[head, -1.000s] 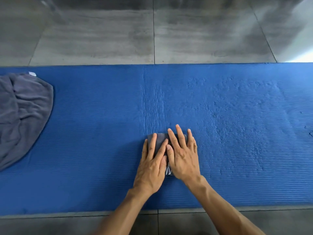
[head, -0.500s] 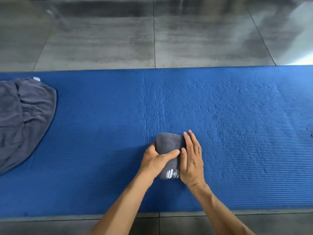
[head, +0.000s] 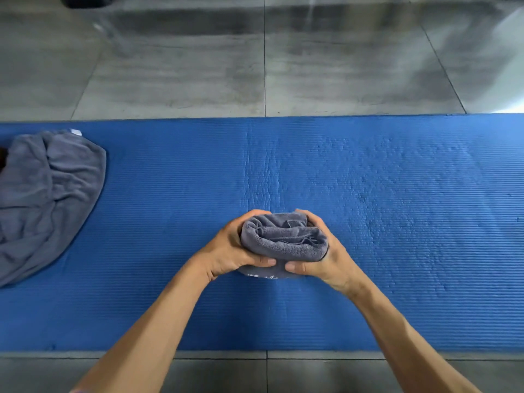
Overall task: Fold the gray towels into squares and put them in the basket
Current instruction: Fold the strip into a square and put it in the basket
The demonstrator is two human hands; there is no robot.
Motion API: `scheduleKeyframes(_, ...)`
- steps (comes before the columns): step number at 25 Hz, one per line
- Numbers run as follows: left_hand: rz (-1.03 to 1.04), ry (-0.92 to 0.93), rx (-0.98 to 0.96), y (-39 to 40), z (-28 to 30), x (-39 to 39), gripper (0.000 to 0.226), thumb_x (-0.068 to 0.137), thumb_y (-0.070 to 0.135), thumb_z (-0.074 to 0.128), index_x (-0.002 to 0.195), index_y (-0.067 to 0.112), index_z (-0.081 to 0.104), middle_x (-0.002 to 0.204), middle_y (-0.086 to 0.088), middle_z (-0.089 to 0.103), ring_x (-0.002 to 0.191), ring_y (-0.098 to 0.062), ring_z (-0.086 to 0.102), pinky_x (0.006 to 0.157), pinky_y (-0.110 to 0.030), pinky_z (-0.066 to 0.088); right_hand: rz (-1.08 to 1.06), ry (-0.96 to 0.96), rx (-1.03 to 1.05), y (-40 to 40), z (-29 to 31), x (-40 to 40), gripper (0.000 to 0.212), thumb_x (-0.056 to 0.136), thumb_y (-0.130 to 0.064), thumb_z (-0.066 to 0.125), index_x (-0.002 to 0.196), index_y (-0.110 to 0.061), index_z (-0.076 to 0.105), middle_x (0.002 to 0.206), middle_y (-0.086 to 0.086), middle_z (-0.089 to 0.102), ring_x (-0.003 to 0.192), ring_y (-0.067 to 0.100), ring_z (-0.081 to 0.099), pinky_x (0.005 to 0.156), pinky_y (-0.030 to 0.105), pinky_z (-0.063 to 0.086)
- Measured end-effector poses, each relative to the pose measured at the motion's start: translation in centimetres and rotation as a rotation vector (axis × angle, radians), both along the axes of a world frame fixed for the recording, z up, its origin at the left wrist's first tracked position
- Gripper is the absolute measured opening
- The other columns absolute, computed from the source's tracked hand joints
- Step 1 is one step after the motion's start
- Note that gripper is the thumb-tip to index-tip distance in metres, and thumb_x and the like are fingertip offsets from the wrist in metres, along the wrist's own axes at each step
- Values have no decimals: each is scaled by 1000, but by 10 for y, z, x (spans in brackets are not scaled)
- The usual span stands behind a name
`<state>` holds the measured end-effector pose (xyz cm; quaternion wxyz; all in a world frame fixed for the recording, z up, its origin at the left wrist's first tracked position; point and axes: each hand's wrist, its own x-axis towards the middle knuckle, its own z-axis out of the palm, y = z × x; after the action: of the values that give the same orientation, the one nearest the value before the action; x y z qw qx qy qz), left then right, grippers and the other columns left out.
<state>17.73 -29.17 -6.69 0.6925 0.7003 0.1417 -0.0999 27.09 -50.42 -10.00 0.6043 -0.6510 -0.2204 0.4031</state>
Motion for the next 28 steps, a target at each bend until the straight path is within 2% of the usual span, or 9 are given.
scheduleKeyframes(3, 4, 20, 25, -3, -9, -2, 66, 61, -9, 87, 116, 15, 59, 107, 0, 71, 103, -13, 67, 86, -25, 54, -26, -57, -16, -2, -2, 6, 79, 61, -3, 90, 123, -18, 44, 123, -11, 59, 113, 12, 61, 91, 30, 51)
scheduleKeyframes(8, 21, 118, 1, -6, -33, -22, 60, 59, -15, 85, 107, 7, 57, 96, 0, 70, 93, -15, 67, 82, -30, 56, 179, -189, -182, -4, -17, -6, 91, 64, -23, 93, 137, -31, 38, 131, -10, 56, 121, 20, 57, 100, 45, 50)
scheduleKeyframes(11, 41, 149, -7, -6, -30, -24, 60, 60, -13, 85, 110, 5, 58, 100, -4, 72, 96, -16, 67, 84, -31, 56, 168, -294, -239, -2, -26, -10, 78, 63, -34, 91, 129, -37, 50, 127, -5, 59, 120, 24, 55, 99, 51, 47)
scheduleKeyframes(14, 179, 182, -113, -8, -24, -23, 56, 63, 16, 87, 114, 18, 63, 108, -2, 73, 104, -17, 68, 92, -36, 54, 74, -6, -116, 4, -14, -15, 60, 70, -17, 84, 125, -23, 60, 122, 1, 68, 116, 20, 63, 96, 36, 52)
scheduleKeyframes(16, 311, 256, -289, -14, -21, -21, 57, 66, 33, 84, 117, 22, 63, 110, -2, 73, 104, -19, 69, 95, -39, 52, -49, 283, -6, 8, -10, -24, 51, 75, -25, 80, 122, -13, 64, 117, 11, 71, 111, 26, 66, 91, 37, 53)
scheduleKeyframes(18, 310, 323, -369, -21, -22, -22, 60, 67, 30, 85, 121, 21, 60, 109, -5, 74, 103, -22, 70, 91, -39, 54, -205, 443, 6, 12, -12, -31, 57, 78, -39, 78, 123, -7, 63, 117, 18, 70, 110, 33, 66, 93, 43, 53)
scheduleKeyframes(23, 400, 357, -327, -33, -20, -26, 67, 59, 18, 91, 118, 17, 60, 99, -4, 76, 92, -21, 73, 81, -35, 56, -406, 559, -86, 22, -8, -38, 58, 90, -53, 59, 125, -7, 62, 115, 17, 71, 107, 33, 69, 89, 46, 56)
scheduleKeyframes(26, 412, 386, -344, -34, -18, -26, 62, 63, 28, 89, 117, 19, 60, 100, -3, 76, 92, -20, 73, 78, -36, 57, -472, 544, -80, 24, -3, -38, 57, 88, -50, 62, 123, -6, 62, 111, 17, 73, 102, 33, 70, 79, 42, 58)
scheduleKeyframes(28, 405, 383, -393, -31, -17, -24, 65, 65, 35, 88, 121, 17, 61, 106, -6, 74, 97, -21, 71, 77, -36, 56, -488, 523, -68, 23, 2, -37, 57, 87, -52, 61, 124, -8, 63, 113, 15, 72, 103, 31, 70, 83, 43, 57)
